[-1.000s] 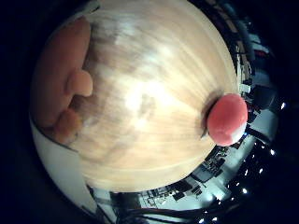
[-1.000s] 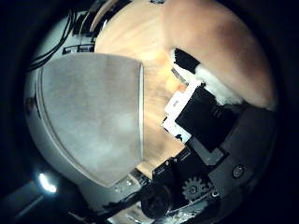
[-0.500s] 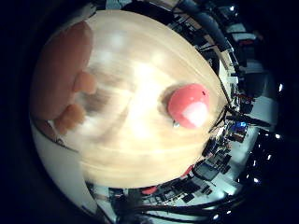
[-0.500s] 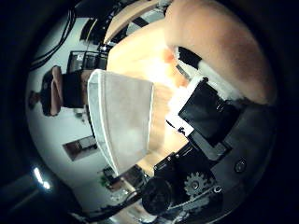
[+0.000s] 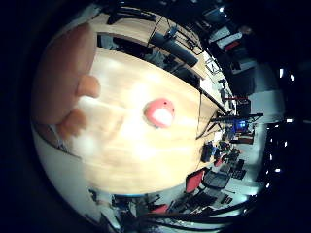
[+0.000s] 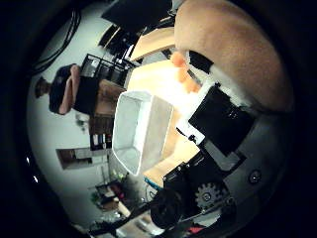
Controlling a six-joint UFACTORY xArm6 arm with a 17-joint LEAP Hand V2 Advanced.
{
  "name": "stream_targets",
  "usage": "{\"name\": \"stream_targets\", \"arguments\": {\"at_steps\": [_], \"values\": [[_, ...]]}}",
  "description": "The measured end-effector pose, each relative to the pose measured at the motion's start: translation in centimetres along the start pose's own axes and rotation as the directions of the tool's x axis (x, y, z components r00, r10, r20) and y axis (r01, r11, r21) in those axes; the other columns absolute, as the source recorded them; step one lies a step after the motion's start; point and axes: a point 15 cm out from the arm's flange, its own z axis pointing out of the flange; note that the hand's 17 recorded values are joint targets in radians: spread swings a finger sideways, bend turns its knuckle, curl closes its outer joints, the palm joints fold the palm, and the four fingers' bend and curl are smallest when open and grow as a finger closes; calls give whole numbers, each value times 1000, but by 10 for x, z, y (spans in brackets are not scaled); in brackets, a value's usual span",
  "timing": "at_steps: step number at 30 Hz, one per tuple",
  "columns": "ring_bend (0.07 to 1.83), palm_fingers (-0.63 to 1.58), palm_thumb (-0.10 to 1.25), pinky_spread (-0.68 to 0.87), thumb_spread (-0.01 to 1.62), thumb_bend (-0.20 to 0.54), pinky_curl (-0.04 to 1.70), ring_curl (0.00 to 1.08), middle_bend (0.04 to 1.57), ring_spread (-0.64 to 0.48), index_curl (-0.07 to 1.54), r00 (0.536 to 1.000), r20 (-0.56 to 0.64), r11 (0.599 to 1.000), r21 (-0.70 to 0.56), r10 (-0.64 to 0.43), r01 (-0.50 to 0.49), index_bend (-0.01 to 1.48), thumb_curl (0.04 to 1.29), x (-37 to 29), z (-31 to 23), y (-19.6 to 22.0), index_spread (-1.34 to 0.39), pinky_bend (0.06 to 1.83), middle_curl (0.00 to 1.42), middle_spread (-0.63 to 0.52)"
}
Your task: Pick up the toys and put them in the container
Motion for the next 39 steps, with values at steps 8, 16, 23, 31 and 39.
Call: {"name": "stream_targets", "arguments": {"at_steps": [8,16,23,31,39], "values": [[1168,1183,1102,-517,979,-16,460,473,781,-375,680,993,42,994,24,-107,106,262,370,-70,-26,17,-614,1120,649,-450],[1166,1182,1102,-520,977,-15,465,471,789,-376,705,972,77,975,16,-224,224,245,371,-141,-22,24,-623,1111,647,-448],[1167,1181,1097,-532,977,-16,467,470,793,-375,722,949,110,955,-3,-295,298,233,373,-199,-12,32,-630,1102,646,-445],[1168,1181,1101,-539,979,-13,471,470,790,-376,738,927,131,935,-10,-350,354,223,376,-250,-8,38,-636,1097,642,-445],[1157,1176,1105,-542,980,-15,477,468,784,-378,754,911,145,918,-38,-386,395,215,374,-289,4,47,-643,1096,639,-447]]}}
